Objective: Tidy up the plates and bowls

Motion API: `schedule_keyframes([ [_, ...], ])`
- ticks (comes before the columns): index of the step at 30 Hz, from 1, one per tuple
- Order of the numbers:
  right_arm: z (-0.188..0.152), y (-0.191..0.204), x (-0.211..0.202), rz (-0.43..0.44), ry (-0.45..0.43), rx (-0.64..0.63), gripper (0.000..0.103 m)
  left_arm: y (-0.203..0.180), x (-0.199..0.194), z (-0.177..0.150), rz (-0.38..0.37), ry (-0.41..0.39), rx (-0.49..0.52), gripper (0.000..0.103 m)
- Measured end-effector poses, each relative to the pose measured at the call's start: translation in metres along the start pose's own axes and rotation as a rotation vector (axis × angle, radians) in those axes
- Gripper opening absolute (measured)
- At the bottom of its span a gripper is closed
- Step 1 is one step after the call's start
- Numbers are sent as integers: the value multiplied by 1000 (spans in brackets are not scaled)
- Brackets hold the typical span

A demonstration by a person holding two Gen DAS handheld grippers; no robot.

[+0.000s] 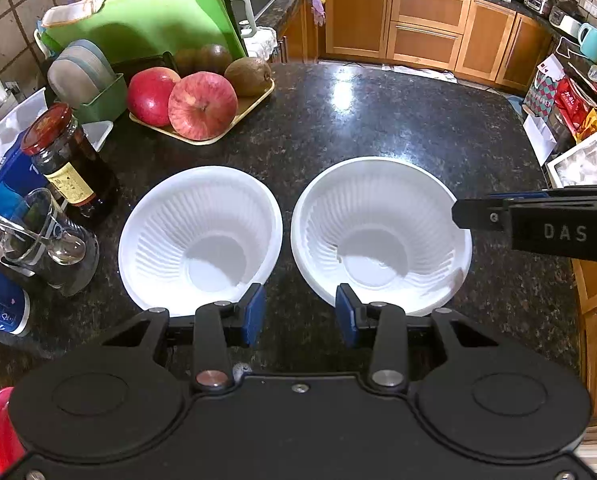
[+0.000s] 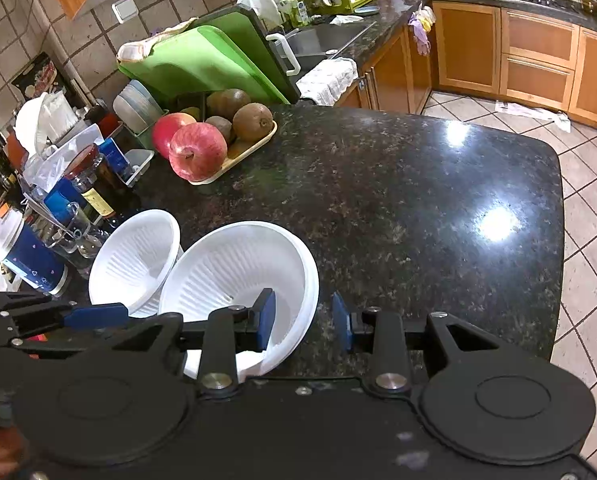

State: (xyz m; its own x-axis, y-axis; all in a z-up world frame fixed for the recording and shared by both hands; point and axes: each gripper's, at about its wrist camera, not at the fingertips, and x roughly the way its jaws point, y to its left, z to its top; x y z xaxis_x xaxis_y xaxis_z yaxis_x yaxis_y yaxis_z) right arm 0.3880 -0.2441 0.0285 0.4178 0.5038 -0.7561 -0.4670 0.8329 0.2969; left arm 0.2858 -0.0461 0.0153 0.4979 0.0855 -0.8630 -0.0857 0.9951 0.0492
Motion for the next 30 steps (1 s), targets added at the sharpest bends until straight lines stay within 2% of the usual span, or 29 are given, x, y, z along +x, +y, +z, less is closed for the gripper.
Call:
schedule_keyframes([
  [9, 6, 3, 16, -10, 28, -18, 34, 4, 14, 8, -35, 63, -26, 49],
  [19, 8, 7, 26, -16, 45, -38, 34, 13, 12, 9, -53, 50, -62, 49],
  [30, 4, 10, 34, -12, 75, -63, 34, -1, 24, 11, -90, 90, -35, 49],
])
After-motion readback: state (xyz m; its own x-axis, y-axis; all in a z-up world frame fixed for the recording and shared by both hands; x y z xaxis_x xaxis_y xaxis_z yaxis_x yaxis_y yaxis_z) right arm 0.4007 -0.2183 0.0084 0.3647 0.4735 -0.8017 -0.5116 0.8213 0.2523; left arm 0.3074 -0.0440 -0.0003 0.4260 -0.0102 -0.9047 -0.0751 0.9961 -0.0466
